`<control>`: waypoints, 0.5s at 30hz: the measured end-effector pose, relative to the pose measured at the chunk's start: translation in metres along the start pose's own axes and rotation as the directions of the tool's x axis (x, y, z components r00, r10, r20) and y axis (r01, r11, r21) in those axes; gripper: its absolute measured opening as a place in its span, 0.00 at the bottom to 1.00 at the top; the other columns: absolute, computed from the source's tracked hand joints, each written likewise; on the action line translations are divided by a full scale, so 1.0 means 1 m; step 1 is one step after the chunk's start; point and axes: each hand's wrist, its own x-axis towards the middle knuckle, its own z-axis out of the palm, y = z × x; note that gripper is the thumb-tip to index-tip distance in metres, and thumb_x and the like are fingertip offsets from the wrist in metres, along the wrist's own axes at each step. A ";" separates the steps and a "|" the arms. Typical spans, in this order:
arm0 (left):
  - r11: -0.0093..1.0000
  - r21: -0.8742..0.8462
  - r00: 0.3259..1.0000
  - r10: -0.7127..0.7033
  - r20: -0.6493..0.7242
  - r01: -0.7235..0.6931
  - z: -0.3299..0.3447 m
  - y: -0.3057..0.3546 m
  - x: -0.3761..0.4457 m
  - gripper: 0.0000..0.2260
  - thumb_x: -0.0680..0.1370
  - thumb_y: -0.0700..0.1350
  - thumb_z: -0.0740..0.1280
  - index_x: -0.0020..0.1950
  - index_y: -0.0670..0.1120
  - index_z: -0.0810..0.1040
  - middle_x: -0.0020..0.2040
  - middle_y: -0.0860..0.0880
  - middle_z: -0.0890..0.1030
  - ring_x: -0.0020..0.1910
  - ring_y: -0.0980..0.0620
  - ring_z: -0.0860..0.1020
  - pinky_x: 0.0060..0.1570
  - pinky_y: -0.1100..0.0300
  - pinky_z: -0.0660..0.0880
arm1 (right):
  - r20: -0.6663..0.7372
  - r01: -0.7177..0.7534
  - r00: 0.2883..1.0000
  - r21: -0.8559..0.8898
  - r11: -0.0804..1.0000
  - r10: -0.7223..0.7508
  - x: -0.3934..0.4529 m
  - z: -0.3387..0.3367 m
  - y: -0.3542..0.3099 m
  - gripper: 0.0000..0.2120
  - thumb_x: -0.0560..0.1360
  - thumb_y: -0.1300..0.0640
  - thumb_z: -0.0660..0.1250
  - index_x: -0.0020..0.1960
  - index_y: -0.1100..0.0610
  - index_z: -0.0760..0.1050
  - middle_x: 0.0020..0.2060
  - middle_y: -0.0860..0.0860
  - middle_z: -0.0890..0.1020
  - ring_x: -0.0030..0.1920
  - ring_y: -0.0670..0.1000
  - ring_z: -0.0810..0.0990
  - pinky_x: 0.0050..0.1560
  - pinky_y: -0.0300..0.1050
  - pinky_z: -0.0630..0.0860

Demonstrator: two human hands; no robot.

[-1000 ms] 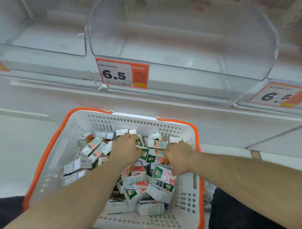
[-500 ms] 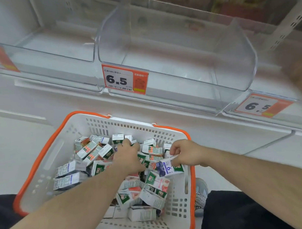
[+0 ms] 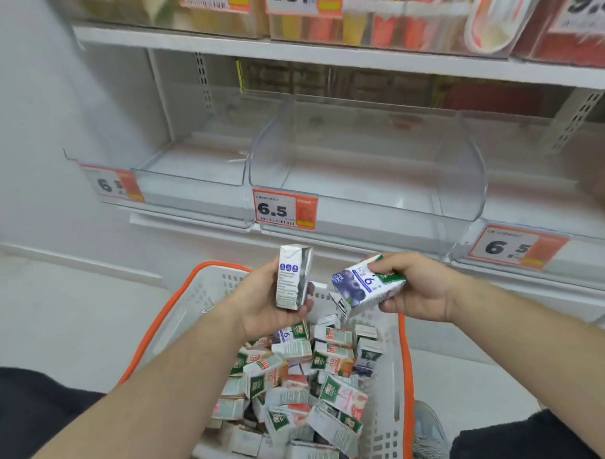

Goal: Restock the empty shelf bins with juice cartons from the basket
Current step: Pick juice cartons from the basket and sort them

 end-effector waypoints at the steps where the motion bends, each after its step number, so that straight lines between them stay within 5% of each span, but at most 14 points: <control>1: 0.997 -0.065 0.999 0.032 0.014 -0.031 0.003 0.003 -0.006 0.16 0.81 0.54 0.61 0.47 0.41 0.78 0.41 0.41 0.79 0.39 0.45 0.78 0.42 0.52 0.81 | -0.013 0.015 1.000 0.050 0.999 -0.014 0.004 0.005 0.001 0.06 0.73 0.63 0.62 0.48 0.60 0.76 0.35 0.55 0.83 0.31 0.50 0.81 0.31 0.40 0.74; 4: 0.984 -0.142 0.991 0.116 0.062 -0.107 0.005 0.007 -0.016 0.17 0.82 0.53 0.59 0.49 0.40 0.78 0.42 0.40 0.78 0.40 0.43 0.78 0.44 0.47 0.81 | -0.036 0.059 0.998 0.127 0.990 -0.055 0.011 0.024 0.005 0.07 0.68 0.65 0.64 0.46 0.62 0.76 0.37 0.57 0.82 0.35 0.53 0.79 0.38 0.43 0.71; 7: 0.984 -0.107 0.986 0.149 0.079 -0.141 0.005 0.006 -0.021 0.18 0.81 0.56 0.59 0.52 0.42 0.78 0.44 0.41 0.78 0.44 0.43 0.77 0.43 0.48 0.81 | -0.047 0.063 0.997 0.129 0.990 -0.057 0.015 0.038 0.007 0.19 0.53 0.61 0.66 0.45 0.60 0.76 0.38 0.56 0.80 0.35 0.53 0.75 0.36 0.42 0.64; 12: 0.980 -0.107 0.985 0.170 0.007 -0.168 0.007 0.006 -0.024 0.20 0.79 0.58 0.60 0.55 0.41 0.75 0.48 0.40 0.77 0.45 0.42 0.80 0.37 0.47 0.83 | -0.105 0.088 0.992 0.183 0.979 -0.069 0.020 0.042 0.003 0.22 0.53 0.53 0.68 0.47 0.58 0.76 0.38 0.55 0.79 0.35 0.54 0.76 0.39 0.43 0.64; 15: 0.975 -0.085 0.977 0.202 -0.069 -0.207 0.005 0.007 -0.017 0.24 0.78 0.61 0.59 0.55 0.40 0.77 0.43 0.41 0.82 0.40 0.42 0.82 0.45 0.41 0.81 | -0.162 0.095 0.983 0.041 0.995 -0.087 0.015 0.043 -0.001 0.11 0.68 0.50 0.69 0.45 0.55 0.74 0.32 0.52 0.79 0.31 0.51 0.76 0.35 0.41 0.64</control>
